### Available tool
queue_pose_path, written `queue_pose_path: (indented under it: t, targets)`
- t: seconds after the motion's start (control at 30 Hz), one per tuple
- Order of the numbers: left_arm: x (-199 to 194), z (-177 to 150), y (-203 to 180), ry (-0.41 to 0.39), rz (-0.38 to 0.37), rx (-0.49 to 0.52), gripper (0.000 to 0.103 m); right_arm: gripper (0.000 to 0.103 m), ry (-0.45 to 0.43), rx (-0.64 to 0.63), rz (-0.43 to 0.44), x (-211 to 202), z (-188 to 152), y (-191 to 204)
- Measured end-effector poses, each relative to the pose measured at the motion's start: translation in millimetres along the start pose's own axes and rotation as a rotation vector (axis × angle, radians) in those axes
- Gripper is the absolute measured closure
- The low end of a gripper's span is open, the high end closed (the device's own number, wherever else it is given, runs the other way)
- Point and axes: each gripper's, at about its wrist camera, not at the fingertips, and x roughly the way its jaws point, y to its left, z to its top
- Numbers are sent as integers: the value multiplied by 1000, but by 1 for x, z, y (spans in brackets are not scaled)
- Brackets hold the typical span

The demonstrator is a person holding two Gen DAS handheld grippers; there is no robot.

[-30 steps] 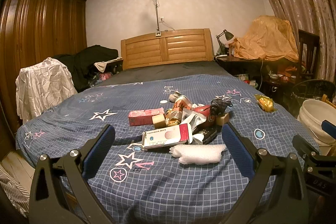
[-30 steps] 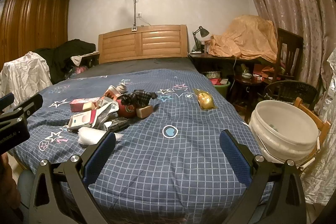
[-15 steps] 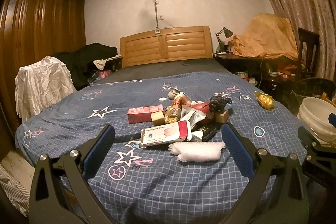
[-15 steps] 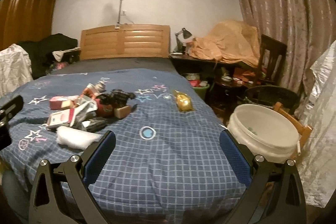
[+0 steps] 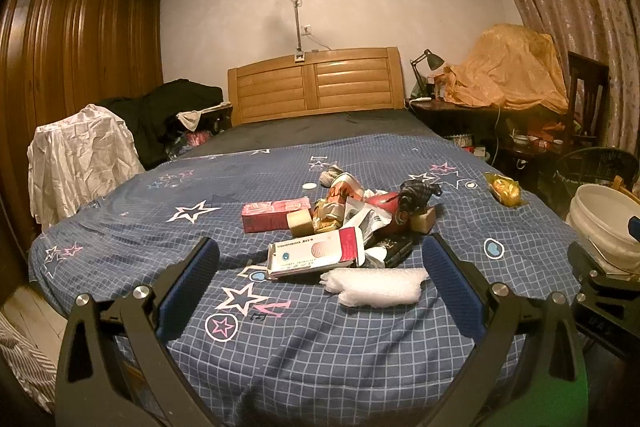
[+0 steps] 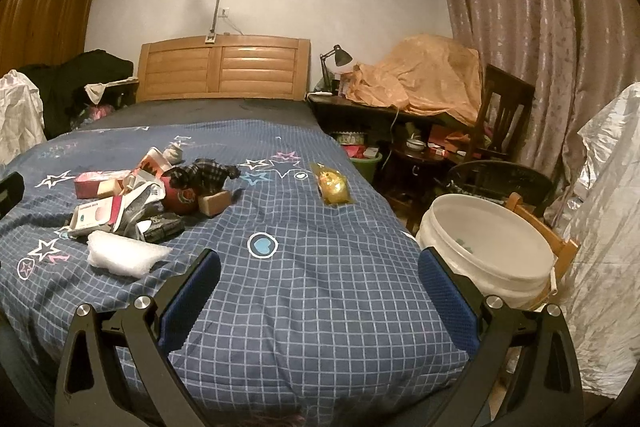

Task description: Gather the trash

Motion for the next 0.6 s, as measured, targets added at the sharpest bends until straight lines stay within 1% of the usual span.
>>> queue_pose_path:
  t: [0.43, 0.6]
  targets:
    - [0, 1, 0, 2, 0, 0, 5, 5, 11, -1, 7, 2, -2, 1]
    - [1, 1, 1, 2, 3, -7, 5, 5, -1, 2, 36, -1, -1, 1]
